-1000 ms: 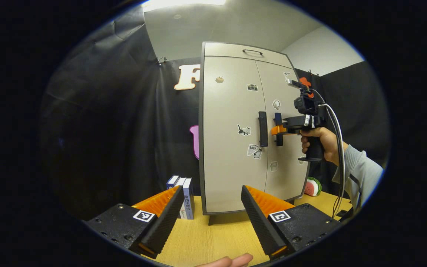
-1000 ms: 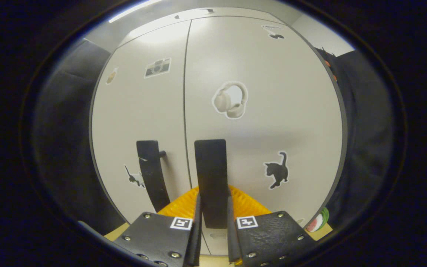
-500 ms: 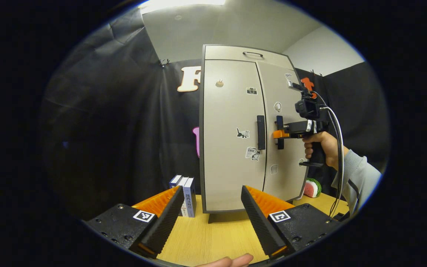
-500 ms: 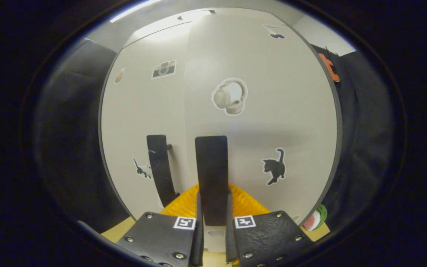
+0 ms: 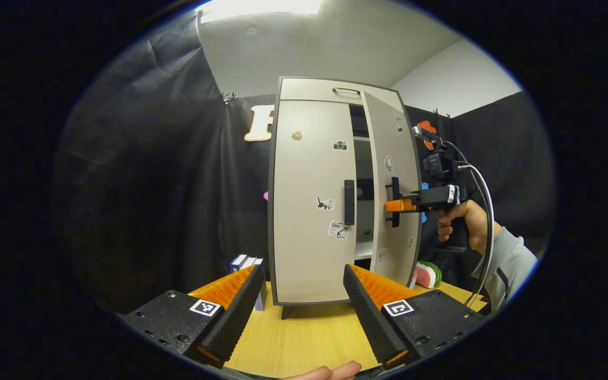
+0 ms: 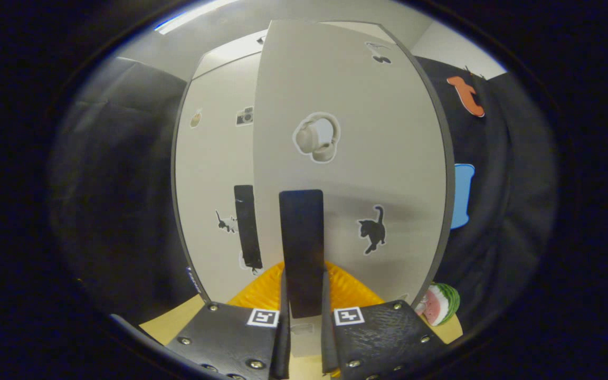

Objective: Open the right door of the double-door shoe cabinet with the right hand, and open the left door with the left hand.

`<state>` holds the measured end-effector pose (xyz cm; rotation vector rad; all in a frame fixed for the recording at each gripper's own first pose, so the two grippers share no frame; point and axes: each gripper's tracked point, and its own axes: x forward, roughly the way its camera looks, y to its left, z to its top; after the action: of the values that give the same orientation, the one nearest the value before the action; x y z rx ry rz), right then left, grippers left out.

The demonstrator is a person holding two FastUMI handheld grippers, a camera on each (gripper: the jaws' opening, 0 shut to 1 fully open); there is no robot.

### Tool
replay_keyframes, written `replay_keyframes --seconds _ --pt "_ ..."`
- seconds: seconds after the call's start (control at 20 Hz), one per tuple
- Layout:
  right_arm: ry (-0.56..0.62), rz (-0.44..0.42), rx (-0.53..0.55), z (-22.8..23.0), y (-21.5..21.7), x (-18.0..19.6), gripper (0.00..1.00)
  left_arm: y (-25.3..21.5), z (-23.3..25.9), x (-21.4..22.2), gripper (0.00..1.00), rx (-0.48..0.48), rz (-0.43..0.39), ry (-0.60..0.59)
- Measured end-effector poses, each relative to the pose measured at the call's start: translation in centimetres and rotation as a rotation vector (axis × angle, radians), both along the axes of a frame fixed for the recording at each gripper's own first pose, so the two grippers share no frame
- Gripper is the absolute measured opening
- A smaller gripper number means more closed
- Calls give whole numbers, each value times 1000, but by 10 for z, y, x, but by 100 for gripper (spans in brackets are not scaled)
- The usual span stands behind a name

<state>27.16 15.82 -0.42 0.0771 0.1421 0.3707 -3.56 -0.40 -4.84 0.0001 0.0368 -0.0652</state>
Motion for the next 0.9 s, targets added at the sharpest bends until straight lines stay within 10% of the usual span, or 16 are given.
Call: replay_keyframes --seconds 0.9 --pt "-28 -27 -32 2 -70 -35 23 -27 6 -1 96 -10 -30 -14"
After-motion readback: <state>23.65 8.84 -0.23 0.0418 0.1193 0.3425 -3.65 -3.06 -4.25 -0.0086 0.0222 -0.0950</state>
